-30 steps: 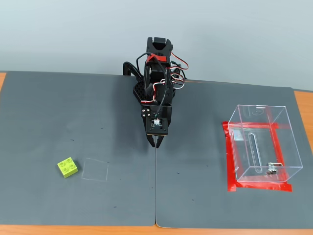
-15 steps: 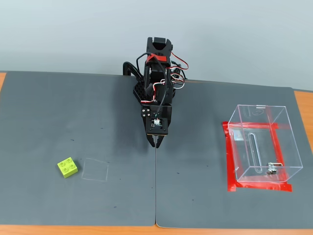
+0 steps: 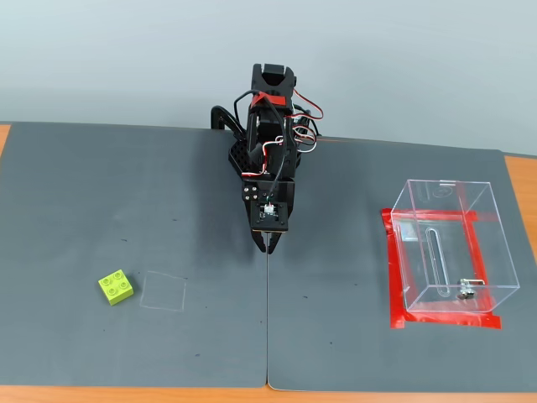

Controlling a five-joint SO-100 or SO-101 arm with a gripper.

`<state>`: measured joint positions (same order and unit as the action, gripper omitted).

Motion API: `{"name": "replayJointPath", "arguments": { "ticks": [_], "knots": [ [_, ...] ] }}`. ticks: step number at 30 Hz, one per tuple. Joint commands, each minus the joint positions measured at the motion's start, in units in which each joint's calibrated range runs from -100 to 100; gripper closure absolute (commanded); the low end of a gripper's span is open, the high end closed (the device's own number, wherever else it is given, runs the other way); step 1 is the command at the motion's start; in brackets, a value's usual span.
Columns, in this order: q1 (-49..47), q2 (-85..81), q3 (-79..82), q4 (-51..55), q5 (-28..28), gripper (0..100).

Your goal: Pick the green lego block and place it into the transparent box

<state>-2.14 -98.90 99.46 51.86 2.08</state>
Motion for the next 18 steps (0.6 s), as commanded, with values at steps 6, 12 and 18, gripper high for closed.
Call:
{"name": "replayJointPath", "arguments": {
  "ticks": [6, 12, 18],
  "knots": [
    [0.09, -0.51, 0.18, 0.05, 0.19, 98],
    [0.53, -0.51, 0.18, 0.05, -0.12, 98],
    [0.53, -0.51, 0.18, 0.05, -0.17, 98]
  ]
}}
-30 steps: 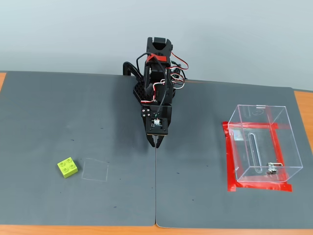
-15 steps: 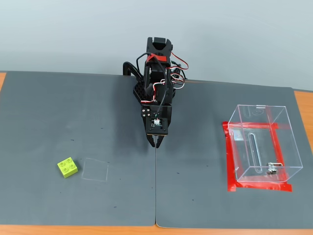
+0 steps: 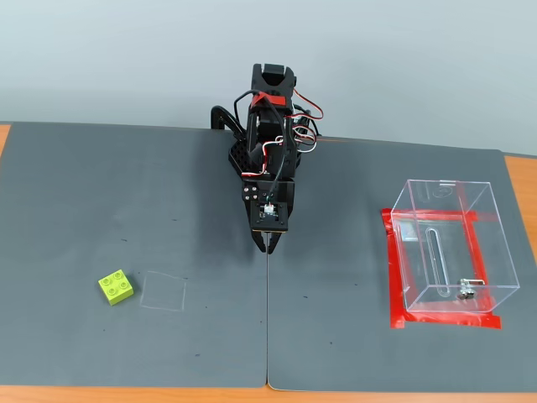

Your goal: Pick the green lego block and place it into the transparent box

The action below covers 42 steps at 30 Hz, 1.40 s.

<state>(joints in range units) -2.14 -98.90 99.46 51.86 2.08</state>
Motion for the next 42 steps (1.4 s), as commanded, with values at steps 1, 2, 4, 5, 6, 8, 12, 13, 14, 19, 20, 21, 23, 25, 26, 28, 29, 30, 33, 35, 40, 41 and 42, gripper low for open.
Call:
{"name": "replayJointPath", "arguments": {
  "ticks": [1, 2, 4, 5, 6, 8, 12, 13, 14, 19, 20, 21, 23, 25, 26, 28, 29, 30, 33, 35, 40, 41, 42],
  "knots": [
    [0.53, -0.51, 0.18, 0.05, -0.17, 98],
    [0.53, -0.51, 0.18, 0.05, -0.17, 98],
    [0.53, -0.51, 0.18, 0.05, -0.17, 98],
    [0.53, -0.51, 0.18, 0.05, -0.17, 98],
    [0.53, -0.51, 0.18, 0.05, -0.17, 98],
    [0.76, -0.51, 0.18, 0.05, -0.23, 98],
    [0.98, -0.51, 0.00, -0.74, -0.28, 98],
    [0.83, -0.51, -0.37, -0.74, -0.28, 98],
    [0.83, -0.43, -1.18, -0.22, -0.28, 98],
    [1.58, -0.43, -4.98, -0.56, -0.23, 98],
    [2.03, -0.43, -5.97, -0.56, -0.23, 98],
    [2.77, -0.43, -6.97, -0.13, -0.23, 98],
    [4.26, -0.43, -9.05, 0.13, -0.23, 98],
    [6.43, -0.43, -11.22, 0.13, -0.23, 98],
    [7.99, -0.43, -12.31, 0.13, -0.23, 98],
    [11.80, -0.43, -14.02, 0.13, -0.23, 98],
    [13.81, -0.43, -14.66, 0.13, -0.23, 98],
    [15.45, -0.43, -15.11, 0.13, -0.23, 98],
    [19.71, -0.43, -16.29, 0.13, 0.14, 97],
    [21.64, -0.26, -17.10, 0.13, 0.24, 97],
    [24.33, 6.27, -21.17, 0.05, 0.24, 98],
    [24.63, 8.56, -22.26, -0.04, 0.24, 98],
    [25.00, 11.10, -23.34, -0.13, 0.24, 98]
  ]
}}
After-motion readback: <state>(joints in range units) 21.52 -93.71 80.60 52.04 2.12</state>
